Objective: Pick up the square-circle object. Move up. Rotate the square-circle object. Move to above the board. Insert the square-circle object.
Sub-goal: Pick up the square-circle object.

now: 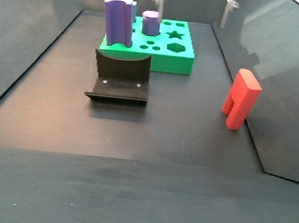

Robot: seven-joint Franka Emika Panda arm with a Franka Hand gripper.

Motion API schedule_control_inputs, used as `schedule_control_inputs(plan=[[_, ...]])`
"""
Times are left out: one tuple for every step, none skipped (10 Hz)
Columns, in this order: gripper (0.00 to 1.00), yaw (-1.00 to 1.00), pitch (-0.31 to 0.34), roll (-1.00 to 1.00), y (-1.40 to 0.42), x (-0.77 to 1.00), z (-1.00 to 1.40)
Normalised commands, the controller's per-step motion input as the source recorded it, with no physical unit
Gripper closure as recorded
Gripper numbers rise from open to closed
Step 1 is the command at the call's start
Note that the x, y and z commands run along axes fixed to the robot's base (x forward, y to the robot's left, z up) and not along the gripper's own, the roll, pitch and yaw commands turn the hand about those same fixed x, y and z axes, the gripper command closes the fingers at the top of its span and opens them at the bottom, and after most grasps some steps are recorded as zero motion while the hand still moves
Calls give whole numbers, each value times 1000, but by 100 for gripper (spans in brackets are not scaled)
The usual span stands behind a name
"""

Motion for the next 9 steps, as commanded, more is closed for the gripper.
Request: schedule_control_inputs(plan=[[0, -166, -113, 57, 194, -1000, -331], [0, -140, -116, 74, 189, -1000, -297], [0, -60, -110, 56, 223, -1000, -286], [0, 0, -94, 47, 206, -1000, -280], [0, 71, -121, 87, 151, -940, -240], [0, 183, -127, 144, 20, -849, -217], [0, 280, -120, 179, 0, -763, -234], [0, 243, -104, 83, 0, -569, -240], [0, 80, -9, 0, 0, -163, -131]])
